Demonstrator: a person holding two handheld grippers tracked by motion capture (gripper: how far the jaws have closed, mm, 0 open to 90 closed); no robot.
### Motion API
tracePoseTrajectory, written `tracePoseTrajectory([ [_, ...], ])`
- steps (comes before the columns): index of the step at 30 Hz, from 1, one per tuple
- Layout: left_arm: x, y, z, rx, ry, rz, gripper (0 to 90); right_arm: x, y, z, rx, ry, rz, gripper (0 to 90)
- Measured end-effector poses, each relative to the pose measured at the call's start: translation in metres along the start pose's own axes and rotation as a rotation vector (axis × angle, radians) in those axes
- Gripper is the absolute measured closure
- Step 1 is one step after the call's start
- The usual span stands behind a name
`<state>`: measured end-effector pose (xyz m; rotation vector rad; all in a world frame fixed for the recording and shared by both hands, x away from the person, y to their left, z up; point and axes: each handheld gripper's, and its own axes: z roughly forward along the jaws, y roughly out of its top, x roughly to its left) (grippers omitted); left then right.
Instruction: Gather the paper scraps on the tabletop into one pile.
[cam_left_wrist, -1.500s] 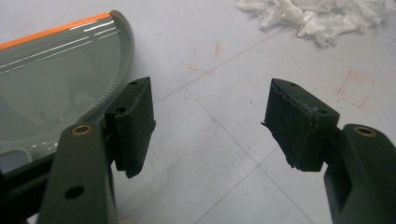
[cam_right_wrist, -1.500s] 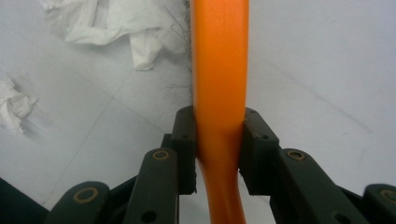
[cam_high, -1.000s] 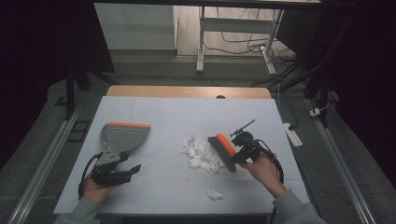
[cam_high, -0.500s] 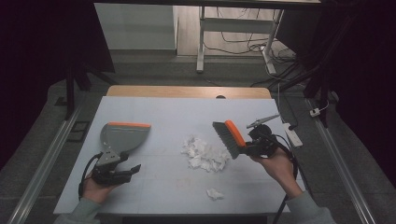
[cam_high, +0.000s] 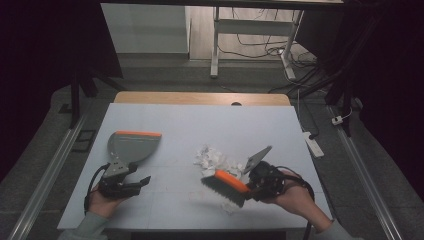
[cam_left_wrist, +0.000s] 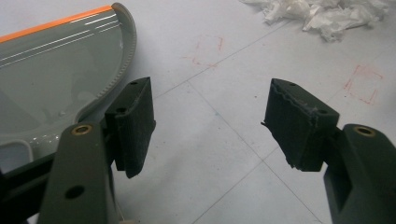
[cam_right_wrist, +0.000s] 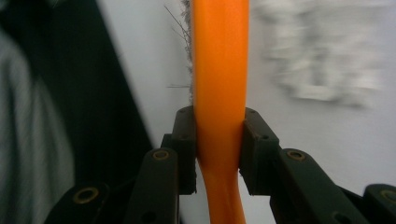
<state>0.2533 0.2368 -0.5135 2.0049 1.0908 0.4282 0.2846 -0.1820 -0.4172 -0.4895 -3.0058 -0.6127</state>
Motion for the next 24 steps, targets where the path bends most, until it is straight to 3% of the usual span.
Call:
tracePoseTrajectory([
  [3, -0.001, 0.0, 0.0, 0.0, 0.001, 0.003, 33.7, 0.016, 0.006, 0.016, 0.086, 0.019, -0.053, 70.4],
  [6, -0.001, 0.0, -0.001, -0.003, 0.002, 0.003, 33.7, 0.022, 0.012, 0.034, 0.138, 0.01, -0.094, 70.5],
  [8, 0.0, 0.0, -0.001, -0.003, 0.003, 0.001, 33.7, 0.021, 0.017, 0.042, 0.166, -0.035, -0.129, 70.5],
  [10, 0.0, 0.0, -0.001, -0.003, 0.003, -0.001, 33.7, 0.014, 0.022, 0.044, 0.174, -0.066, -0.118, 70.4],
  [17, 0.0, 0.0, -0.001, -0.001, 0.004, 0.001, 33.6, -0.029, 0.036, 0.043, 0.127, -0.178, -0.028, 70.5],
  [19, 0.001, -0.001, -0.001, -0.002, 0.004, 0.001, 33.7, -0.039, 0.037, 0.04, 0.095, -0.188, -0.009, 70.5],
  [24, 0.001, -0.001, -0.001, -0.002, 0.002, 0.0, 33.7, -0.039, 0.039, 0.014, -0.027, -0.187, 0.02, 70.5],
])
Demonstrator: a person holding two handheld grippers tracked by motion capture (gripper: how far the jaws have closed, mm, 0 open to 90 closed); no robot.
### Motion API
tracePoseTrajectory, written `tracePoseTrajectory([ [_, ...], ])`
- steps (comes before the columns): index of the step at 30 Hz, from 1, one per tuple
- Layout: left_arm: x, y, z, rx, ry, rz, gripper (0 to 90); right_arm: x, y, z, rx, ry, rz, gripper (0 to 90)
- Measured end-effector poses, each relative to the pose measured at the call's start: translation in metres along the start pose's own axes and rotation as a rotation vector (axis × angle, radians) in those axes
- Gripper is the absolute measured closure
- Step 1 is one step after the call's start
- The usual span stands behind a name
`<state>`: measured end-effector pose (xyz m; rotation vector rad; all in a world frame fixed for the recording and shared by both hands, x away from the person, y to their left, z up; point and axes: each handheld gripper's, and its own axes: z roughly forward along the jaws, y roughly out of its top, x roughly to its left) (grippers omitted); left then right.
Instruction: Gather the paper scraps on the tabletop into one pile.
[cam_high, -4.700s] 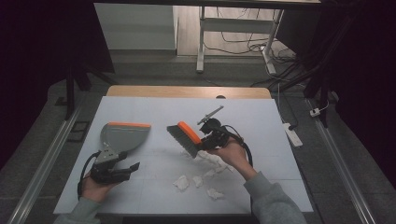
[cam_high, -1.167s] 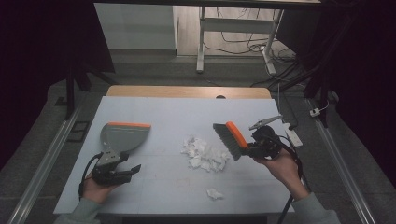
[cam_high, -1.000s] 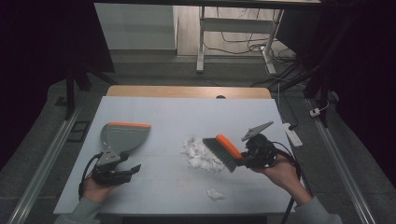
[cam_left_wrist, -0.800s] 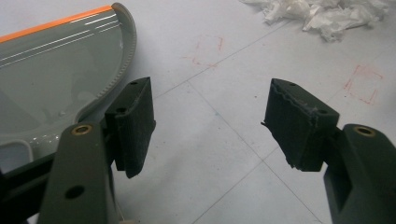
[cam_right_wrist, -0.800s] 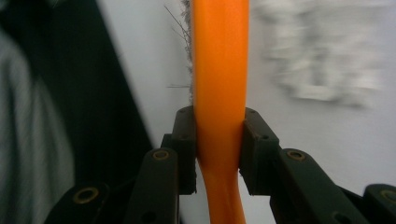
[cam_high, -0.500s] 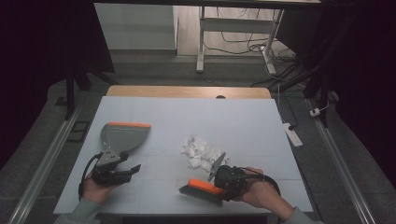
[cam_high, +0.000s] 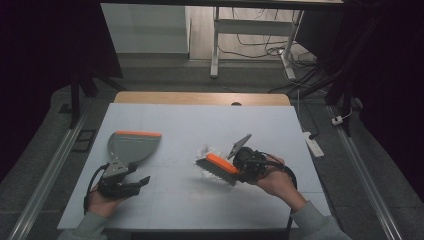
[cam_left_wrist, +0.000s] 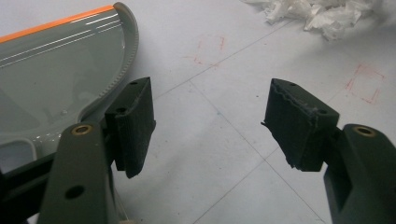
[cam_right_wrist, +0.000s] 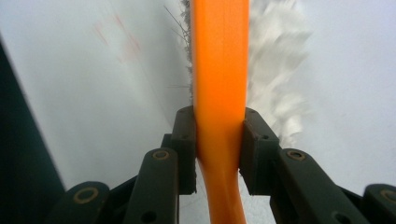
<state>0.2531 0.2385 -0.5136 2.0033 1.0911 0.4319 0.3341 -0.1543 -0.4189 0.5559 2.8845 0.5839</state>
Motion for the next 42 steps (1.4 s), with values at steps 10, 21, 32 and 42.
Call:
tracePoseTrajectory([
  [10, -0.001, 0.0, 0.0, 0.002, 0.001, 0.002, 33.7, -0.02, -0.009, -0.028, -0.08, -0.05, 0.101, 70.4],
  [21, -0.001, 0.0, 0.0, 0.001, 0.002, 0.001, 33.7, -0.041, 0.037, -0.01, -0.197, -0.013, 0.227, 70.4],
  [32, 0.0, -0.001, 0.0, 0.001, 0.002, -0.001, 33.7, -0.087, 0.09, 0.064, 0.066, -0.203, -0.059, 70.5],
  [42, 0.001, -0.002, -0.001, 0.004, 0.003, 0.0, 33.8, -0.077, 0.082, 0.076, 0.154, -0.09, -0.26, 70.6],
])
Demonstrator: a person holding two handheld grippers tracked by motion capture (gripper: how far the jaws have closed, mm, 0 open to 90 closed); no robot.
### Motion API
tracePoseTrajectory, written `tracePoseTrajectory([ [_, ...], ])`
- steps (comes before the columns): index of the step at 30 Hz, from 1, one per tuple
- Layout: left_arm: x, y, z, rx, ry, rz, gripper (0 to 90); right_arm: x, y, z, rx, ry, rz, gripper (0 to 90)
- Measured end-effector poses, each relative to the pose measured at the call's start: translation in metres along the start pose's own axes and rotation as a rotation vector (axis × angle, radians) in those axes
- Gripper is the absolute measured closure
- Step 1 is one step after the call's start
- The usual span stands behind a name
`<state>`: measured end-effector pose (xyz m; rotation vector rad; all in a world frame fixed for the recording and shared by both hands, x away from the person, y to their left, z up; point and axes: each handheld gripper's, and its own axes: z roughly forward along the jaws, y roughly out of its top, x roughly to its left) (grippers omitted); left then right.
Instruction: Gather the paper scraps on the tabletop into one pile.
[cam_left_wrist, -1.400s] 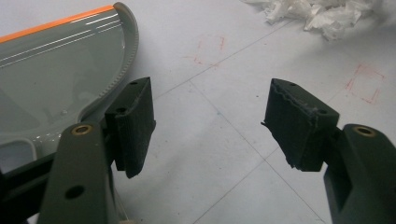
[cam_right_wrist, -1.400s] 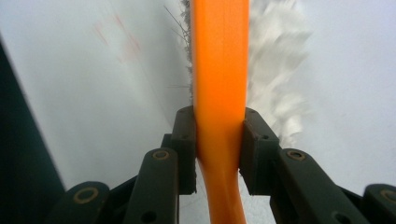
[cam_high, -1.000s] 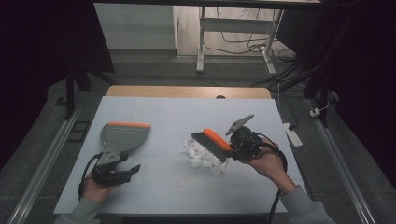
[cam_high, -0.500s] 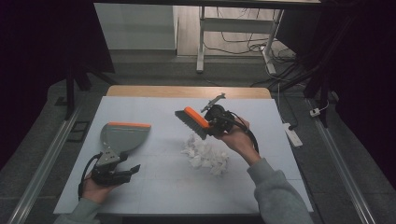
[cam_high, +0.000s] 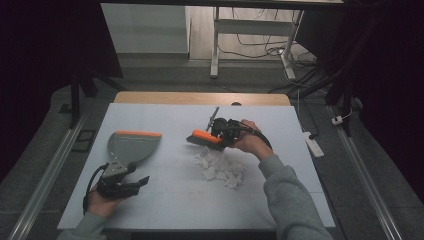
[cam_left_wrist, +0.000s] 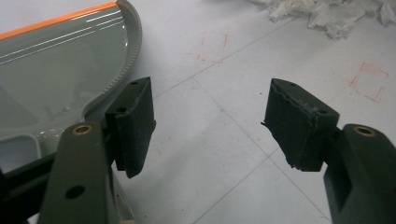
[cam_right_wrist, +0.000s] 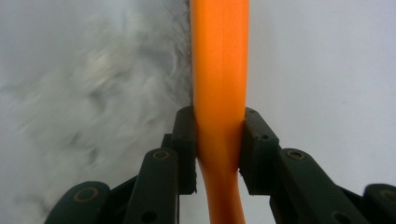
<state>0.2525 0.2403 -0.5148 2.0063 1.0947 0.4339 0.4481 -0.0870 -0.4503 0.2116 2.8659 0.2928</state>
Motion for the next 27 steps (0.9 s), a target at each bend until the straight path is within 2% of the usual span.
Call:
tracePoseTrajectory([
  [4, -0.002, 0.001, 0.0, -0.001, -0.001, 0.003, 33.8, 0.017, -0.009, -0.009, 0.011, 0.029, -0.056, 70.6],
  [6, -0.002, 0.001, 0.0, 0.0, -0.001, 0.005, 33.8, 0.023, -0.017, -0.014, 0.018, 0.037, -0.065, 70.6],
  [8, -0.003, 0.001, 0.0, 0.001, -0.003, 0.006, 33.8, 0.025, -0.027, -0.022, 0.002, 0.024, -0.062, 70.6],
  [10, -0.003, 0.002, 0.001, 0.002, -0.001, 0.01, 33.8, 0.022, -0.036, -0.032, -0.044, -0.006, -0.025, 70.6],
  [12, -0.003, 0.002, 0.001, 0.002, 0.0, 0.01, 33.8, 0.017, -0.044, -0.044, -0.104, -0.022, 0.036, 70.5],
  [17, -0.003, 0.001, 0.0, 0.001, 0.0, 0.005, 33.8, 0.01, -0.05, -0.058, -0.179, -0.046, 0.12, 70.5],
  [20, -0.002, 0.001, 0.001, 0.002, 0.0, 0.004, 33.8, 0.013, -0.043, -0.063, -0.256, 0.006, 0.235, 70.5],
  [23, -0.003, 0.001, 0.001, 0.002, 0.001, 0.006, 33.8, 0.022, -0.026, -0.064, -0.302, 0.061, 0.301, 70.6],
  [25, -0.003, 0.001, 0.001, 0.003, 0.002, 0.01, 33.8, 0.029, -0.01, -0.057, -0.314, 0.121, 0.357, 70.5],
  [27, -0.003, 0.001, 0.001, 0.003, 0.003, 0.01, 33.8, 0.034, 0.006, -0.045, -0.31, 0.166, 0.394, 70.5],
])
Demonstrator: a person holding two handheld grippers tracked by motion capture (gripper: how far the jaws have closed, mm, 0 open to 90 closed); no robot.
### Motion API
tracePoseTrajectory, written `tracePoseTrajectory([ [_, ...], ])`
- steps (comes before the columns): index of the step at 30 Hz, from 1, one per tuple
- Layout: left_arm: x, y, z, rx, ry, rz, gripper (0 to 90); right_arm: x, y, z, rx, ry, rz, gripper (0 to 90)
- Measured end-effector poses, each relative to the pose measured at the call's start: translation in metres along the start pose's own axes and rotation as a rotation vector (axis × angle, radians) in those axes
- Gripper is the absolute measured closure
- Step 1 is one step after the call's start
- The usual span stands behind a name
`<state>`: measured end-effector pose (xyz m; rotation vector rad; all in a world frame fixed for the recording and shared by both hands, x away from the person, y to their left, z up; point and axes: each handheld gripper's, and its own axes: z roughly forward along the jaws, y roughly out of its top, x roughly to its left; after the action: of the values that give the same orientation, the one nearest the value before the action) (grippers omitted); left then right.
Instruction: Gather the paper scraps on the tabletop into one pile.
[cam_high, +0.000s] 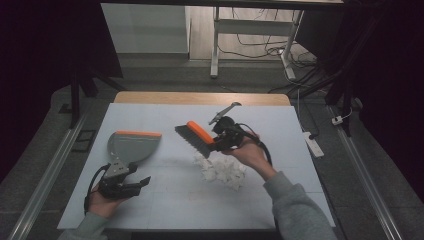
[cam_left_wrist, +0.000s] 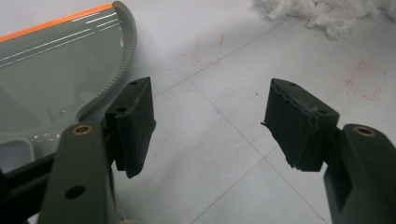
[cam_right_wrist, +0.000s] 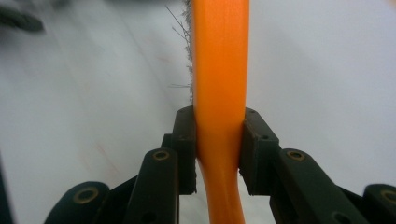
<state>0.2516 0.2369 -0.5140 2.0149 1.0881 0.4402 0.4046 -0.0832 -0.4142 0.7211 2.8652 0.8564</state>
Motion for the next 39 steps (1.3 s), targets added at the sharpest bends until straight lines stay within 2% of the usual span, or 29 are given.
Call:
tracePoseTrajectory([
  [2, 0.0, 0.0, 0.0, 0.001, 0.0, 0.0, 33.8, 0.004, 0.008, 0.02, 0.006, 0.036, 0.06, 70.5],
  [4, 0.001, -0.001, 0.0, 0.002, 0.0, -0.001, 33.8, 0.003, 0.013, 0.04, 0.005, 0.072, 0.133, 70.5],
  [6, 0.001, -0.001, 0.0, 0.0, -0.002, -0.004, 33.8, -0.001, 0.014, 0.057, 0.038, 0.099, 0.211, 70.5],
  [8, 0.002, -0.002, 0.0, 0.001, -0.004, -0.003, 33.8, -0.004, 0.01, 0.067, 0.097, 0.056, 0.22, 70.5],
  [9, 0.002, -0.002, 0.0, -0.001, -0.004, -0.004, 33.8, -0.008, 0.005, 0.066, 0.105, 0.031, 0.232, 70.5],
  [12, 0.003, -0.002, 0.0, 0.0, -0.006, -0.006, 33.9, -0.023, -0.014, 0.052, 0.128, 0.028, 0.298, 70.5],
  [15, 0.001, -0.001, 0.001, 0.003, -0.007, 0.001, 33.9, -0.032, -0.032, 0.034, 0.127, -0.007, 0.324, 70.5],
  [17, -0.001, 0.0, 0.001, 0.004, -0.007, 0.006, 33.9, -0.033, -0.037, 0.025, 0.085, 0.013, 0.318, 70.5],
  [18, -0.001, 0.0, 0.001, 0.005, -0.006, 0.007, 33.8, -0.033, -0.039, 0.02, 0.056, 0.033, 0.334, 70.5],
  [19, -0.001, 0.0, 0.001, 0.005, -0.005, 0.006, 33.9, -0.033, -0.039, 0.016, 0.022, 0.04, 0.324, 70.5],
  [23, -0.001, 0.0, 0.001, 0.006, -0.001, 0.002, 33.8, -0.029, -0.035, 0.0, -0.094, 0.049, 0.282, 70.5],
  [25, 0.0, -0.001, 0.001, 0.006, -0.001, -0.002, 33.9, -0.028, -0.033, -0.008, -0.129, 0.039, 0.265, 70.5],
  [28, 0.0, -0.001, 0.0, 0.004, 0.0, -0.004, 33.9, -0.028, -0.036, -0.019, -0.157, 0.017, 0.235, 70.5],
  [31, 0.0, -0.001, 0.0, 0.004, 0.0, -0.003, 33.8, -0.029, -0.045, -0.032, -0.172, 0.003, 0.23, 70.5],
  [35, 0.0, -0.001, 0.0, 0.004, 0.001, -0.003, 33.9, -0.032, -0.067, -0.047, -0.181, -0.024, 0.235, 70.5],
  [39, 0.001, 0.0, 0.001, 0.006, 0.001, -0.005, 33.8, -0.035, -0.097, -0.06, -0.206, -0.053, 0.243, 70.5],
])
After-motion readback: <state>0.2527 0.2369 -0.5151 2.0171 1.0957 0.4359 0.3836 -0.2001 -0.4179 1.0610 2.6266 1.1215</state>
